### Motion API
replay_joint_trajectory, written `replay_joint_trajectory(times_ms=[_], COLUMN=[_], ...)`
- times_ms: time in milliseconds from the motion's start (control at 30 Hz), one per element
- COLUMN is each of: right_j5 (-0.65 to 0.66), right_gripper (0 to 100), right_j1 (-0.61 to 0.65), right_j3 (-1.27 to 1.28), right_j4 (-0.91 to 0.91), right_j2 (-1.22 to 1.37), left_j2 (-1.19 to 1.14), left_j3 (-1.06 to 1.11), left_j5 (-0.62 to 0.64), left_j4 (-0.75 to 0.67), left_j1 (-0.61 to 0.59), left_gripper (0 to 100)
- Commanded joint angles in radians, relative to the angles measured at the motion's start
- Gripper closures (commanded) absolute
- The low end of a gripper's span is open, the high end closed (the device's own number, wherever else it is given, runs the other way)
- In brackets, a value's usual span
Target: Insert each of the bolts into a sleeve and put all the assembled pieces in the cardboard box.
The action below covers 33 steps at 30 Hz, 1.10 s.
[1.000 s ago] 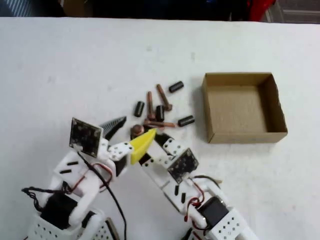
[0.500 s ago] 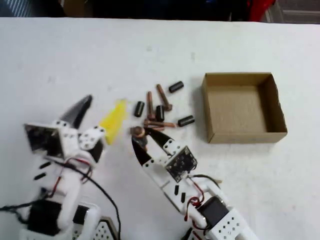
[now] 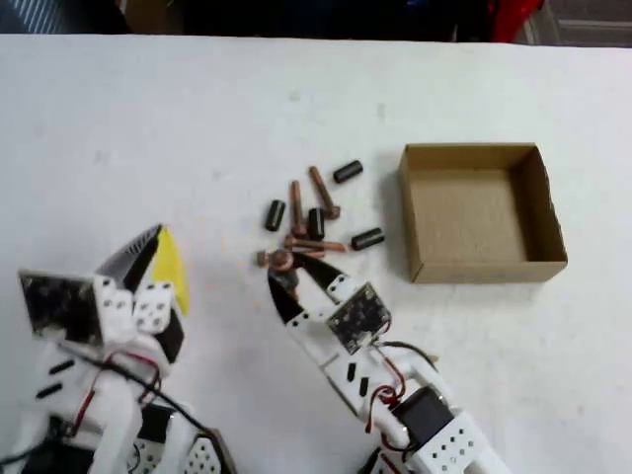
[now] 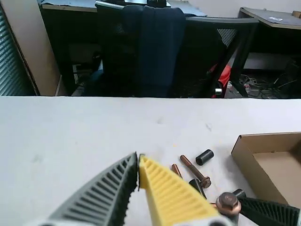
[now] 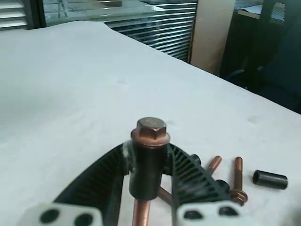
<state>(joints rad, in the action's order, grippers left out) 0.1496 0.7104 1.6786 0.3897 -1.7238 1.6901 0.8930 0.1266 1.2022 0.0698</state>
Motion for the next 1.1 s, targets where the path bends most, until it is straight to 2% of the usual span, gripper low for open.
replay_joint_trajectory(times_ms=[0,100,300,367,467,633,733,833,933,1067], right_j5=[0.014,0.018,0.021,0.074,0.187,0.204,0.207,0.293,0.342,0.353], right_gripper=[98.1,98.1,98.1,98.1,98.1,98.2,98.2,98.2,98.2,98.1], right_j1=[-0.068,-0.104,-0.243,-0.3,-0.364,-0.492,-0.568,-0.61,-0.63,-0.674], right_j3=[-0.054,-0.112,-0.238,-0.265,-0.304,-0.379,-0.446,-0.56,-0.687,-0.833], right_j4=[0.059,0.151,0.298,0.331,0.387,0.455,0.463,0.552,0.607,0.604], right_j2=[-0.016,-0.016,-0.016,-0.015,-0.008,-0.007,-0.005,0.048,0.177,0.398], left_j2=[0.101,0.134,0.134,0.134,0.134,0.134,0.134,0.134,0.134,0.134], left_j3=[-0.009,0.04,0.051,0.049,0.058,0.074,0.175,0.324,0.439,0.525], left_j5=[-0.058,-0.08,-0.078,-0.078,-0.078,-0.08,-0.087,-0.087,-0.081,-0.08], left_j4=[0.006,0.023,0.078,0.109,0.133,0.135,0.101,-0.003,-0.098,-0.12], left_j1=[-0.01,-0.018,-0.173,-0.203,-0.217,-0.213,-0.216,-0.216,-0.214,-0.211], left_gripper=[96,96,97,98,98,98,98,98,98,98])
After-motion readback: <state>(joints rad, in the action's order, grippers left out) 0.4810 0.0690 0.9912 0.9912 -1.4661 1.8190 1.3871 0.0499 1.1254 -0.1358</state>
